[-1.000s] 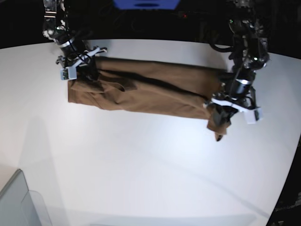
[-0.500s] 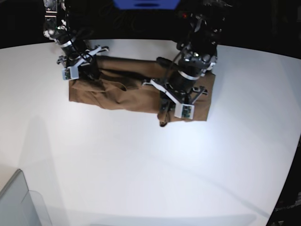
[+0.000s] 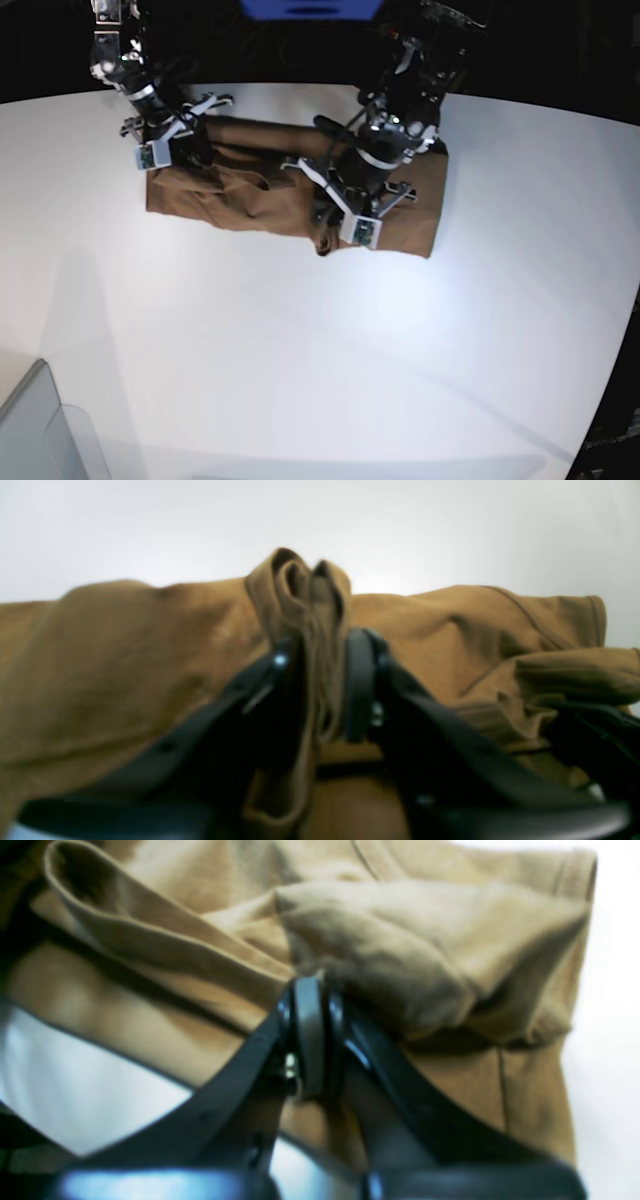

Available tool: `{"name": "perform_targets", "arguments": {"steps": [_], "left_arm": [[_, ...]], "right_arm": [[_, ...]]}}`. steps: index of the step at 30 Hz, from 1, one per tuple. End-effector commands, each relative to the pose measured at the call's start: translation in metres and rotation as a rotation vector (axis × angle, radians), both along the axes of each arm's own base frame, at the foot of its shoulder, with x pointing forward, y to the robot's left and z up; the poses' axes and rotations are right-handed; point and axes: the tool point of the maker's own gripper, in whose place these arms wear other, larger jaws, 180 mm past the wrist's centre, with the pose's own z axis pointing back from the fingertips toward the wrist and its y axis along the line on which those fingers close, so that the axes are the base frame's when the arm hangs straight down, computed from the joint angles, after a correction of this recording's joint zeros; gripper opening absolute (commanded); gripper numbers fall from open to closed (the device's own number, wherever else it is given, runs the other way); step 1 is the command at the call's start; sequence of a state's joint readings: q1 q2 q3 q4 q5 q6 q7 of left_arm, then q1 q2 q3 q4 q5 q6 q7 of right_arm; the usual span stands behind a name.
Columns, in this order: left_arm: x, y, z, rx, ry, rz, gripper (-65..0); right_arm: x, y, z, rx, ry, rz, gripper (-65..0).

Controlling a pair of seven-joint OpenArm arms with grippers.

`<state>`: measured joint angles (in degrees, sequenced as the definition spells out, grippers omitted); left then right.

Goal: Layout the t-shirt on the table in an organized manner, then fold the t-shirt properly
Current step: 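Carry the strip end with the left gripper toward the right gripper, then release the strip with the left gripper and lift it away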

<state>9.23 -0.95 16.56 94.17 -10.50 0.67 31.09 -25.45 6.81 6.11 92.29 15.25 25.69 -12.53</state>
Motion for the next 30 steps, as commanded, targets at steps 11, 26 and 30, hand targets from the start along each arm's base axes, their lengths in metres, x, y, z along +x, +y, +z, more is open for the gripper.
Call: {"name": "perform_targets", "arguments": {"steps": [11, 26, 30], "left_arm": [[0.006, 0.003, 0.075, -0.07, -0.196, 0.002, -37.5], [0.015, 0.143, -0.001, 0.15, -0.038, 0.26, -38.0], [0.018, 0.143, -0.019, 0.151, 0.007, 0.266, -38.0]], "right_arm": [[0.012, 0.003, 0.042, 0.006, -0.126, 0.008, -32.2], [0.007, -0.039, 0.077, -0.037, -0.182, -0.191, -31.9], [0.008, -0.064, 0.054, -0.06, -0.09, -0.253, -31.8]]}}
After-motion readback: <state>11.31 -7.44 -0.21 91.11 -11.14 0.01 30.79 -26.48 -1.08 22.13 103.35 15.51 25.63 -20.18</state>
